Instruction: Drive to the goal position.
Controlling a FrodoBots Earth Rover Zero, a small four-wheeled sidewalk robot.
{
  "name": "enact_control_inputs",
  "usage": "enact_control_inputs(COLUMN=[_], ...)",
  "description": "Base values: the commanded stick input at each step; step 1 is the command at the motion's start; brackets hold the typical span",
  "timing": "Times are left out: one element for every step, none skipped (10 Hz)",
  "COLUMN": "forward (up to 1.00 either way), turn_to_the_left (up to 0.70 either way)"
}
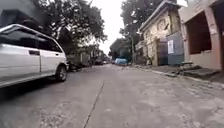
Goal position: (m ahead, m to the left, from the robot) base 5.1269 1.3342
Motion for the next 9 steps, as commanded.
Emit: enact_control_inputs(forward=[1.0, 1.0, 1.0, 1.0, 1.0, 1.0, 1.0, 1.0, 1.0], turn_to_the_left=[0.27, 0.27, 0.27, 0.27, 0.27, 0.27, 0.27, 0.27, 0.27])
